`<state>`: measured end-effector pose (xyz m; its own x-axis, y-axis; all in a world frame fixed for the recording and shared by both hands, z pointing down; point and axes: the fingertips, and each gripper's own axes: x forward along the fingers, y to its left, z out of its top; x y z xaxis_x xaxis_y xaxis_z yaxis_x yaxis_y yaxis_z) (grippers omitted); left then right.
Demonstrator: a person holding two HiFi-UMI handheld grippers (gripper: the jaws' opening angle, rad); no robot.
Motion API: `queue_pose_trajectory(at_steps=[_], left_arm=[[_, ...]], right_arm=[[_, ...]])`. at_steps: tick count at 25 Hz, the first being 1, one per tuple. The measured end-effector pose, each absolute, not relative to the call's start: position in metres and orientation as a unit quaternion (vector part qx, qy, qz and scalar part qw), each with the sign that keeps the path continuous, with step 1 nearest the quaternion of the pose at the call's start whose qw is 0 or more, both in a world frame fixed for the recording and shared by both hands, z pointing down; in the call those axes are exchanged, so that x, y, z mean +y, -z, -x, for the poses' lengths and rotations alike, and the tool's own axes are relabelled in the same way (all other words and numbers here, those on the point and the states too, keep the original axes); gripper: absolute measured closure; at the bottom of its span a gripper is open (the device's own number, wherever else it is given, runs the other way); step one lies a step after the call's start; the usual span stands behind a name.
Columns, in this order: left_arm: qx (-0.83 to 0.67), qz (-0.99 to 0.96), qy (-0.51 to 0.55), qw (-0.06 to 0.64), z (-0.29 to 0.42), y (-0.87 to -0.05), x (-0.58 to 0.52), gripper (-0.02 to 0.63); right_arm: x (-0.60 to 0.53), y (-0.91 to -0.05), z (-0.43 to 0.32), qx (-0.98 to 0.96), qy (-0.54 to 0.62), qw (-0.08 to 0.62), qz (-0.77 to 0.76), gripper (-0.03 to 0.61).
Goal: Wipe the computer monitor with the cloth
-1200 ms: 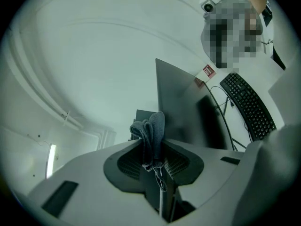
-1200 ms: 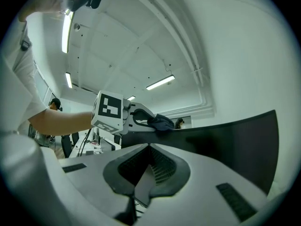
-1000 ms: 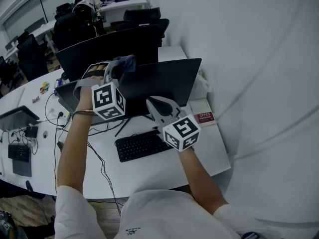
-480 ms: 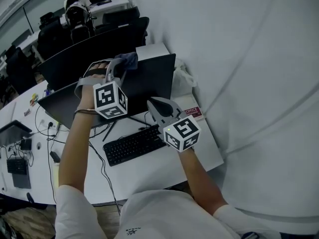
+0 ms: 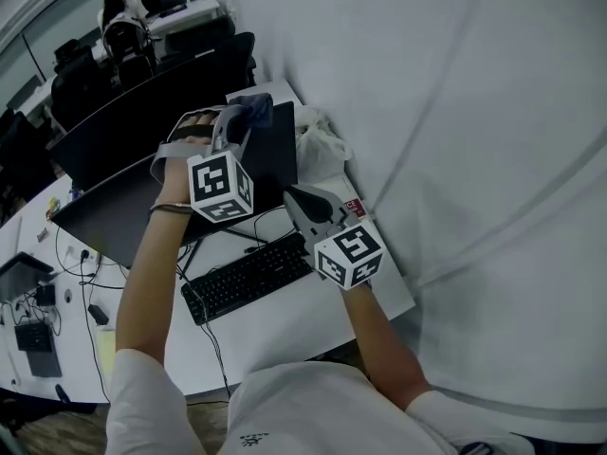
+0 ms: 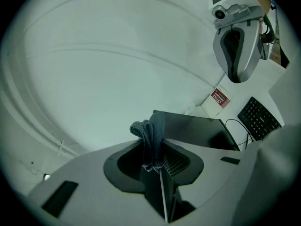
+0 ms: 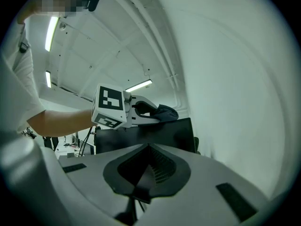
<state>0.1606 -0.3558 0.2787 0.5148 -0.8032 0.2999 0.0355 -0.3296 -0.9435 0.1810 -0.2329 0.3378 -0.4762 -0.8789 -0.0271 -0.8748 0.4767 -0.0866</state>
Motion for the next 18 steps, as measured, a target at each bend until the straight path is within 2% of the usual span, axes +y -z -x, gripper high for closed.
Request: queue_pose_trajectory(at_steps=[8,18], left_arm=[[0.286,0.711,0.381,0.517,-0.221,-0.278,-0.349,0.506],[0.313,0.716,0.342,0.522,-0.261,-0.283,-0.334,0.506]], right_arm=[[-0.223,-0.348,-0.230,0.842,0.041,0.034,0.536,0.558],[-0.215,-0.358,-0.263,0.834,0.052,0.032,0.548,0.558]])
